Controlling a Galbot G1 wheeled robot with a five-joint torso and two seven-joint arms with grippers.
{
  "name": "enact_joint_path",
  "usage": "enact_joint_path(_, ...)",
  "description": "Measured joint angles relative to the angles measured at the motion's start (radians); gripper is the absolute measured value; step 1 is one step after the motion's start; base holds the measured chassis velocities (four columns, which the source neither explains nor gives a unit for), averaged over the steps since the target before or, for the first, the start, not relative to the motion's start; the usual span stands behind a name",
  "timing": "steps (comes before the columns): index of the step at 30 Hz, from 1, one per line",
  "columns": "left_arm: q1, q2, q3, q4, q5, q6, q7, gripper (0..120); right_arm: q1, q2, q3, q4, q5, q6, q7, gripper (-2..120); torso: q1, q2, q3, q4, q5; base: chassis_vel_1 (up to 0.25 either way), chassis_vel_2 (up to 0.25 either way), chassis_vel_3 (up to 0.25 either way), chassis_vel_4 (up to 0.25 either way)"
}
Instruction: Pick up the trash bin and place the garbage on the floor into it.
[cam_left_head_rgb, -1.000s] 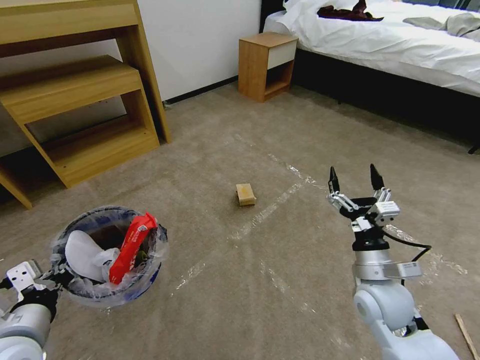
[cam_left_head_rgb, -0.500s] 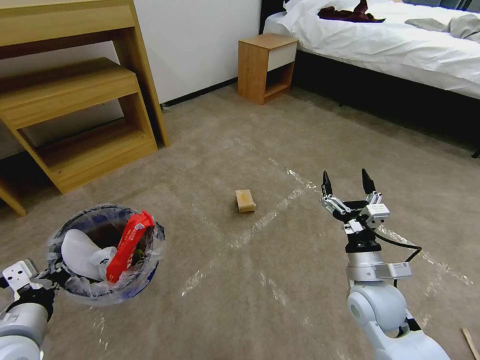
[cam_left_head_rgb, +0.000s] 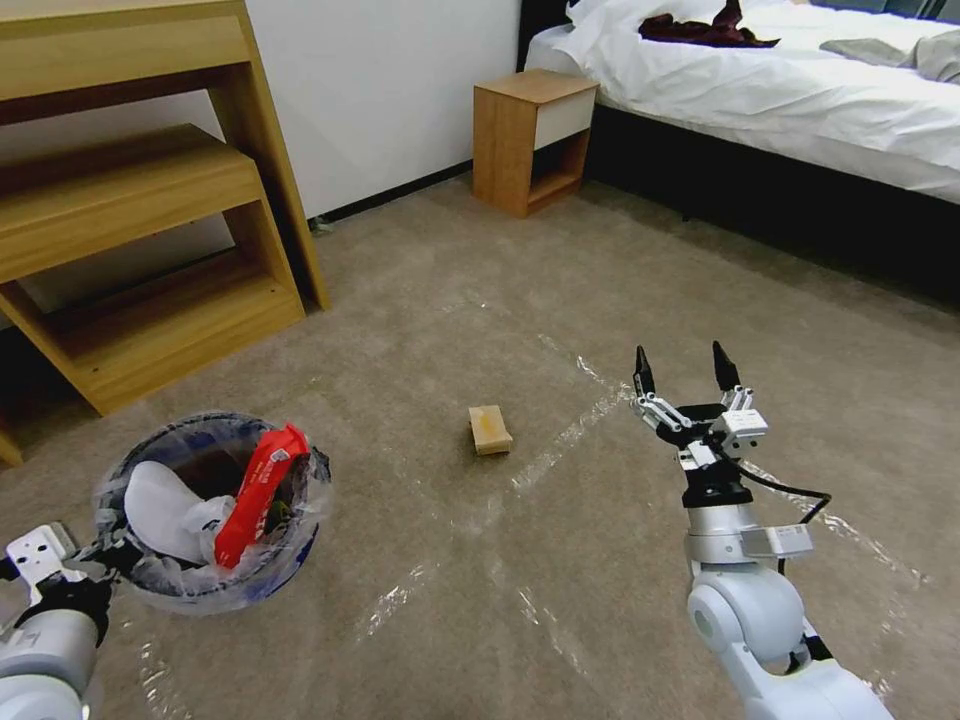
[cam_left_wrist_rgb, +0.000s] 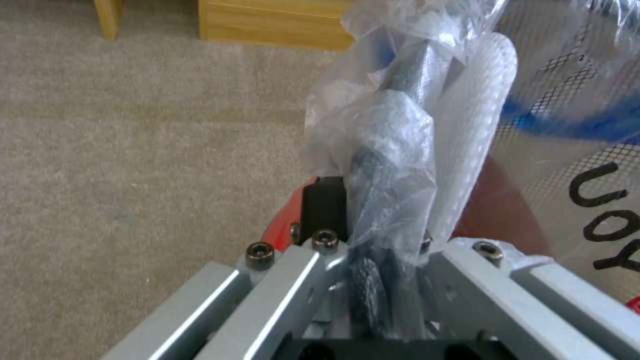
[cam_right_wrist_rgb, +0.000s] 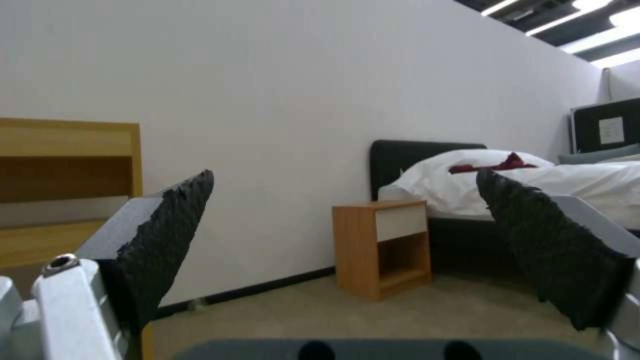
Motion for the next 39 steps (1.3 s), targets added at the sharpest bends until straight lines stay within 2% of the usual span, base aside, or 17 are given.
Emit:
enact_joint_path(12, 0.004, -0.011, 0.005, -0.009, 0.007, -0.001, 0.001, 0, 0.0, -0.005, -0.002, 0.002, 0.002, -0.008, 0.0, 99, 0.0, 0.0, 0.0, -0.0001, 0.0, -0.02, 0.021, 0.019, -0.017)
enact_joint_path(26, 0.013, -0.016, 0.006, -0.014, 0.012, -0.004, 0.004, 0, -0.003, -0.005, -0.01, 0.002, 0.006, 0.004, -0.001, 100, 0.0, 0.0, 0.0, -0.0002, 0.0001, -0.125, 0.12, 0.133, -0.115)
enact_joint_path(39, 0.017, -0.017, 0.004, -0.019, 0.013, -0.006, 0.005, 0, 0.004, -0.011, -0.022, -0.007, 0.023, 0.004, 0.004, 100, 0.0, 0.0, 0.0, 0.0, 0.0, 0.0, 0.0, 0.0, 0.0)
